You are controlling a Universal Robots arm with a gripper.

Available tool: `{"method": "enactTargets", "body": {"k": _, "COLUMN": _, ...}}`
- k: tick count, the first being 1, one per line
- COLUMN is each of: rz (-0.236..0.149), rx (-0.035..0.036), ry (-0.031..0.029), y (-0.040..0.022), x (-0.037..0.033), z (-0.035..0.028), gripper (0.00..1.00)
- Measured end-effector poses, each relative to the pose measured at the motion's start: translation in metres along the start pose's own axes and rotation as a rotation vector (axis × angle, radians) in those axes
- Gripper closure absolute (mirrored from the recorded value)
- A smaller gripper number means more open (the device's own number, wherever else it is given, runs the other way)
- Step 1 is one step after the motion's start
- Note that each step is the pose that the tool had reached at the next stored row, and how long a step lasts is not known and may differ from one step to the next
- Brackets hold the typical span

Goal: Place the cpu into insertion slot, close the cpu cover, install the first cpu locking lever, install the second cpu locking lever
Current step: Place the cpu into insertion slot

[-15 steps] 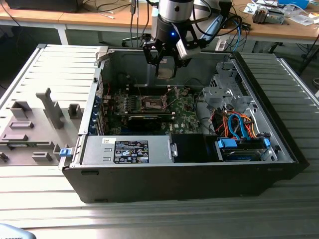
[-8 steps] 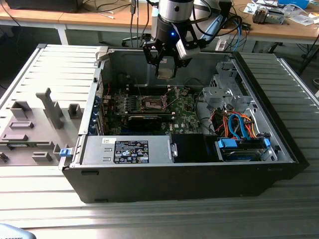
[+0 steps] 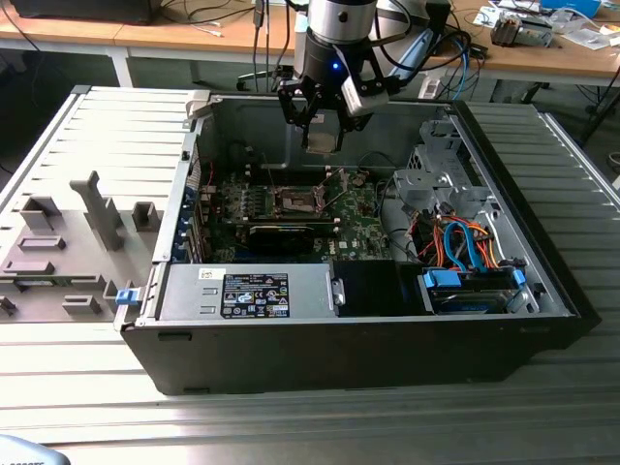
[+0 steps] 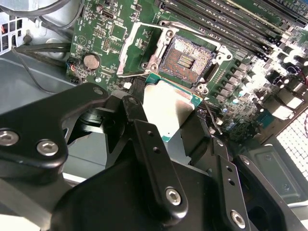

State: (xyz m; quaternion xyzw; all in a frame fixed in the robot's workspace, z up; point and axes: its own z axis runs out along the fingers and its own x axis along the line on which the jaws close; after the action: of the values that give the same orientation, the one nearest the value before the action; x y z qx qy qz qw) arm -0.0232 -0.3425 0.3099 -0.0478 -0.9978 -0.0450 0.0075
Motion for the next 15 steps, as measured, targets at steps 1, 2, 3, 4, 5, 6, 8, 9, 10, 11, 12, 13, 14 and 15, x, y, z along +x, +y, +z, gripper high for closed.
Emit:
{"method": "enactTargets", "body": {"k": 1, "rz": 0.002, "rx": 0.0000, "ry": -0.0002, "y": 0.0000, "x": 0.0000, "z": 0.0000, "gripper": 0.45}}
{"method": "enactTargets", "body": {"k": 2, "rz": 0.003, "rx": 0.0000, "ry": -0.0002, "y": 0.0000, "x": 0.0000, "z": 0.0000, "gripper": 0.45}}
{"method": "enactTargets", "body": {"k": 3, "rz": 0.004, "rx": -0.0001, "ry": -0.0004, "y": 0.0000, "x": 0.0000, "z": 0.0000, "gripper": 0.45}}
{"method": "enactTargets", "body": {"k": 4, "rz": 0.006, "rx": -0.0001, "ry": -0.0005, "y": 0.0000, "x": 0.0000, "z": 0.0000, "gripper": 0.45}}
{"method": "enactTargets", "body": {"k": 5, "rz": 0.007, "rx": -0.0001, "ry": -0.0007, "y": 0.0000, "x": 0.0000, "z": 0.0001, "gripper": 0.45}}
{"method": "enactTargets", "body": {"k": 6, "rz": 0.009, "rx": -0.0002, "ry": -0.0008, "y": 0.0000, "x": 0.0000, "z": 0.0001, "gripper": 0.45}}
{"method": "enactTargets", "body": {"k": 8, "rz": 0.012, "rx": -0.0002, "ry": -0.0012, "y": 0.0000, "x": 0.0000, "z": 0.0001, "gripper": 0.45}}
{"method": "enactTargets", "body": {"k": 9, "rz": 0.013, "rx": -0.0002, "ry": -0.0012, "y": 0.0000, "x": 0.0000, "z": 0.0001, "gripper": 0.45}}
{"method": "enactTargets", "body": {"k": 10, "rz": 0.014, "rx": -0.0003, "ry": -0.0013, "y": 0.0000, "x": 0.0000, "z": 0.0001, "gripper": 0.45}}
{"method": "enactTargets", "body": {"k": 11, "rz": 0.015, "rx": -0.0003, "ry": -0.0014, "y": 0.0000, "x": 0.0000, "z": 0.0001, "gripper": 0.45}}
{"method": "enactTargets", "body": {"k": 12, "rz": 0.016, "rx": -0.0002, "ry": -0.0014, "y": 0.0000, "x": 0.0000, "z": 0.0001, "gripper": 0.45}}
{"method": "enactTargets", "body": {"k": 13, "rz": 0.017, "rx": -0.0003, "ry": -0.0016, "y": 0.0000, "x": 0.0000, "z": 0.0001, "gripper": 0.45}}
{"method": "enactTargets", "body": {"k": 14, "rz": 0.018, "rx": -0.0003, "ry": -0.0016, "y": 0.0000, "x": 0.0000, "z": 0.0002, "gripper": 0.45}}
{"method": "enactTargets", "body": {"k": 15, "rz": 0.019, "rx": -0.0004, "ry": -0.0017, "y": 0.0000, "x": 0.0000, "z": 0.0002, "gripper": 0.45}}
